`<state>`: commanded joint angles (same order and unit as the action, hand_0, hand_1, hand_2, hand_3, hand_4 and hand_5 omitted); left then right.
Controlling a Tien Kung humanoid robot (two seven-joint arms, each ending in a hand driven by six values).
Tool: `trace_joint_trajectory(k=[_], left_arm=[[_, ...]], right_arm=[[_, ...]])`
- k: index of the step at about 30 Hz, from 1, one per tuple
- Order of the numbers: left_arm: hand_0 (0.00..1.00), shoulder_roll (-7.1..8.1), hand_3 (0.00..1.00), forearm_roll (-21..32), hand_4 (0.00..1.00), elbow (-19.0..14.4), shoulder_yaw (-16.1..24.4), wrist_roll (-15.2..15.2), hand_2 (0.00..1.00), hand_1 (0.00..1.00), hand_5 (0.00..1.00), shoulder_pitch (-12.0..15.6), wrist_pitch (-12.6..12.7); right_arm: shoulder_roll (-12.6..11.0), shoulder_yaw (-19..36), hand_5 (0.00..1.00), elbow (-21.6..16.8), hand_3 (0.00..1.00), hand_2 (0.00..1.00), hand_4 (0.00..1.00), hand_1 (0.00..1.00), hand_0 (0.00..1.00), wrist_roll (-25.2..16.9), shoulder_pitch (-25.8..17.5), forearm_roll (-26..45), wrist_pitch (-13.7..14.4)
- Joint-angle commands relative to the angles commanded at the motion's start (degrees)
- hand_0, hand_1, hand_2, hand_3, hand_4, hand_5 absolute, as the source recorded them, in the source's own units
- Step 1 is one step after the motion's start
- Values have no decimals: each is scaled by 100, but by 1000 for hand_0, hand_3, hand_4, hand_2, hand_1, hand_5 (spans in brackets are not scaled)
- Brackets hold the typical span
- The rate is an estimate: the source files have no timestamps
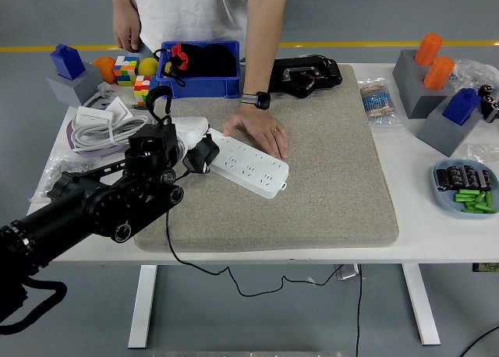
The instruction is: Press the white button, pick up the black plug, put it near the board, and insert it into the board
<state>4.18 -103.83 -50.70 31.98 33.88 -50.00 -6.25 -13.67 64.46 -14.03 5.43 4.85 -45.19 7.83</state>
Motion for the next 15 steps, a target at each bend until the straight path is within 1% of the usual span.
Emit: trace_joint_trajectory(k=[10, 15], left_arm=[[46, -82, 545, 29, 462, 20, -25, 45, 239, 143, 2, -90, -41], [46, -109, 545, 63, 462, 90, -98, 128, 239, 143, 2, -175, -117]], right_arm=[[-4, 12, 323, -1, 529, 510, 644, 498, 596, -2, -8, -8, 1], [-9, 20, 323, -1, 529, 510, 644, 498, 596, -2, 1, -11, 2]])
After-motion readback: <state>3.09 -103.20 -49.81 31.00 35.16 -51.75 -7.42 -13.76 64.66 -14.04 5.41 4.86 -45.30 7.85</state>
